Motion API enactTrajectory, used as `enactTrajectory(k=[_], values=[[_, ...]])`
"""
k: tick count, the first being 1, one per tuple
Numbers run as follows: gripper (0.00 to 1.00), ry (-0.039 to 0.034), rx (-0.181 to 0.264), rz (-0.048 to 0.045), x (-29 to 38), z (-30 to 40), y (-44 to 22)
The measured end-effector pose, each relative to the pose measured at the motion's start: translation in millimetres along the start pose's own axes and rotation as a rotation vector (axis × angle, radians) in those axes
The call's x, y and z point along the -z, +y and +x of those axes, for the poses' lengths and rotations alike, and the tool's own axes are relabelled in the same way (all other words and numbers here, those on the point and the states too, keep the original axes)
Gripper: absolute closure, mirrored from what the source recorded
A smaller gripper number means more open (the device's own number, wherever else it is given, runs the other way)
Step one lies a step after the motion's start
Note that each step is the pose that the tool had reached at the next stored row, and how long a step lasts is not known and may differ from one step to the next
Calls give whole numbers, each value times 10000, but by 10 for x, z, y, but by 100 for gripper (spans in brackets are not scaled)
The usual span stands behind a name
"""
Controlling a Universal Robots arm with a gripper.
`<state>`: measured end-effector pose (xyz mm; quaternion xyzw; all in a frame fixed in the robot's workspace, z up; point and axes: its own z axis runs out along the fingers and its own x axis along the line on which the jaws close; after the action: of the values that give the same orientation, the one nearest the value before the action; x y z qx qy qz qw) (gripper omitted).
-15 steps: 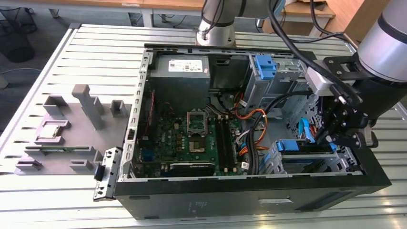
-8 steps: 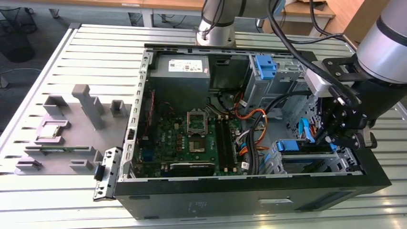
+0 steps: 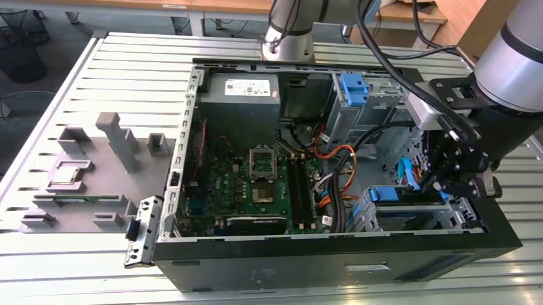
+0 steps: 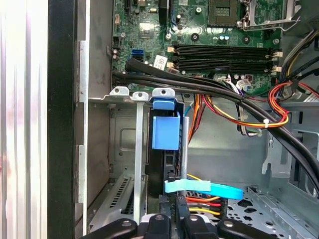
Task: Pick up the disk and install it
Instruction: 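Insert the second disk wire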
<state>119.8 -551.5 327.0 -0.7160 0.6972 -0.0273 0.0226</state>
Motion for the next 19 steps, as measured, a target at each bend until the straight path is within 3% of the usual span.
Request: enactTrajectory(k=[12,14,15,19], values=[[83,-31,-2,1,-25,-2,2],[82,-30,-2,1,-27,-1,2],[76,-17,-1,0,-21,-1,2],[76,-10,-1,0,-14,-1,1]])
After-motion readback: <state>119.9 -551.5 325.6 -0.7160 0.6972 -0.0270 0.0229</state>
